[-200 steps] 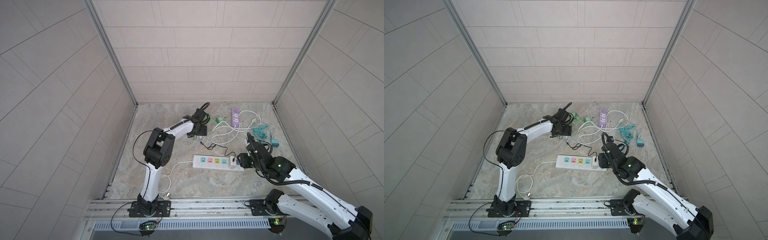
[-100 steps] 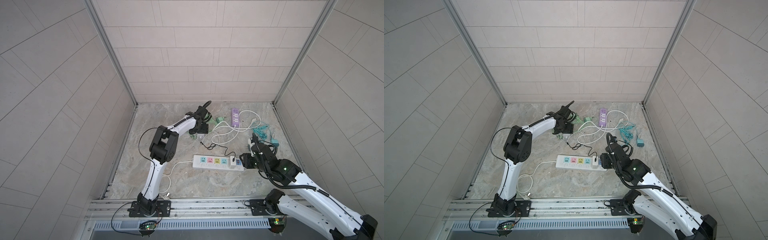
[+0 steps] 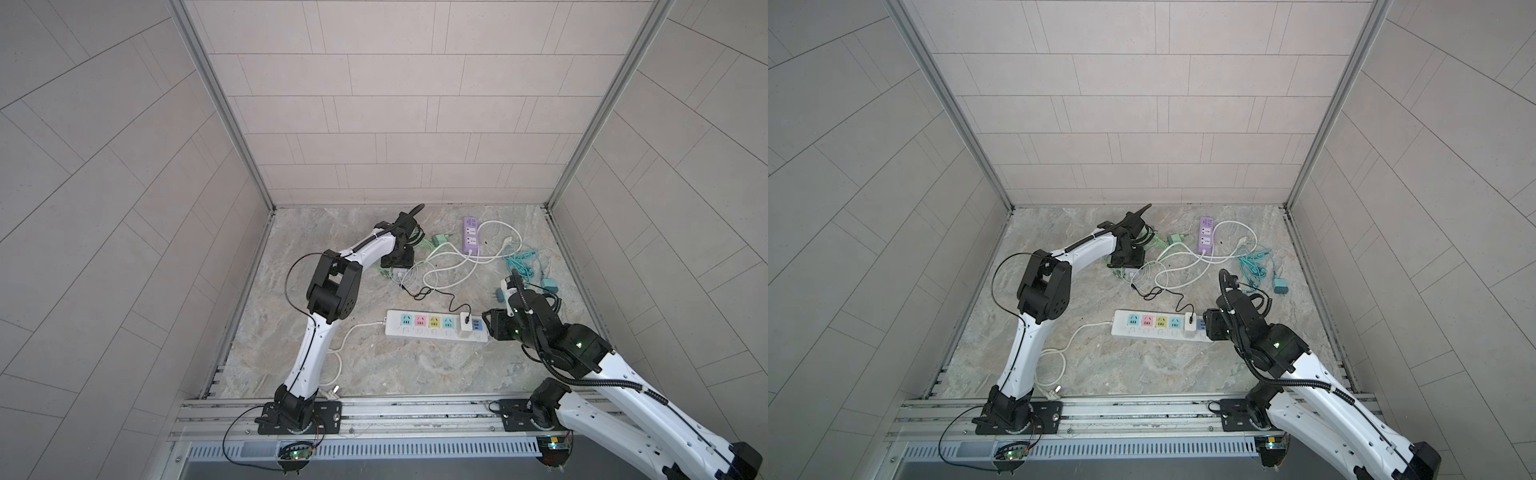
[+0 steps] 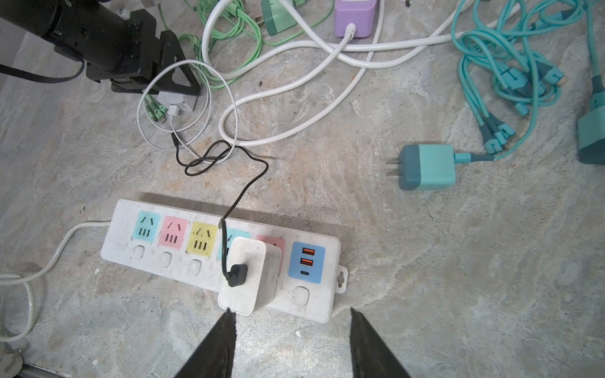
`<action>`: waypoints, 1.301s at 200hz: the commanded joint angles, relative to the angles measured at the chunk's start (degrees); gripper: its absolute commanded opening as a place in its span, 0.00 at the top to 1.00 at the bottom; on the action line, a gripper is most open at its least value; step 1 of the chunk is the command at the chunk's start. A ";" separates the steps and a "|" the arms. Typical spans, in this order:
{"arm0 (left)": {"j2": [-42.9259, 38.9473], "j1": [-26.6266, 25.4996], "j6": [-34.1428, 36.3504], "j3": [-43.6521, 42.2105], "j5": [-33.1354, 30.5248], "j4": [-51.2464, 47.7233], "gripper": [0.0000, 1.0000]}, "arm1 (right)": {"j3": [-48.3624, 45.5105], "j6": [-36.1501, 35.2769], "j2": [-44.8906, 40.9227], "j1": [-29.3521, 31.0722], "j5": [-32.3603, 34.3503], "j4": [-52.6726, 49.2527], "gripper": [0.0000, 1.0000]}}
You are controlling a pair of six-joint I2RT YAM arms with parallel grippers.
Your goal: Insert the plug
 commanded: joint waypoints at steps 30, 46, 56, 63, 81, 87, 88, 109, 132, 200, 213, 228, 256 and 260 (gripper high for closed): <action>-3.31 1.26 -0.81 -3.42 1.44 0.94 0.65 | 0.38 -1.92 1.65 -0.23 -1.74 -0.54 0.45; -7.26 1.52 -1.58 -5.69 0.80 2.74 0.67 | 1.46 -3.76 2.79 -0.25 -3.89 0.26 0.46; -10.56 1.69 -2.47 -7.64 0.23 4.35 0.68 | 1.96 -4.53 3.09 -0.25 -5.17 1.55 0.46; -13.02 1.87 -3.27 -9.46 0.06 5.86 0.68 | 2.27 -4.78 3.14 -0.27 -6.18 2.52 0.46; -19.79 2.27 -5.85 -14.80 0.54 10.12 0.68 | 2.88 -5.10 3.41 -0.31 -8.98 6.25 0.46; -21.71 2.38 -6.78 -16.43 0.73 11.24 0.68 | 2.86 -5.16 3.56 -0.27 -10.03 7.98 0.46; -22.16 2.39 -6.94 -16.77 0.74 11.49 0.68 | 2.84 -5.17 3.55 -0.29 -10.23 8.35 0.46; -28.55 2.49 -9.52 -21.98 1.99 14.95 0.68 | 2.76 -4.80 4.30 -0.12 -14.08 15.55 0.47; -35.11 2.67 -11.83 -27.63 2.53 18.63 0.68 | 2.56 -3.61 5.06 0.11 -19.16 25.01 0.51; -45.58 2.67 -22.66 -41.19 11.83 32.71 0.69 | 6.76 -9.86 16.01 9.71 -22.74 40.72 0.63; -46.63 2.67 -26.37 -44.80 13.43 37.54 0.70 | 7.45 -12.22 17.92 12.87 -20.17 41.72 0.63; -47.82 2.67 -28.61 -47.15 14.29 39.61 0.70 | 7.82 -11.79 20.14 13.75 -17.53 43.15 0.65; -51.11 2.66 -30.63 -50.45 13.67 40.84 0.70 | 7.73 -11.24 23.15 13.85 -12.75 45.79 0.73; -51.80 2.66 -30.78 -51.00 13.26 41.14 0.70 | 7.74 -11.15 23.56 13.89 -12.31 46.00 0.73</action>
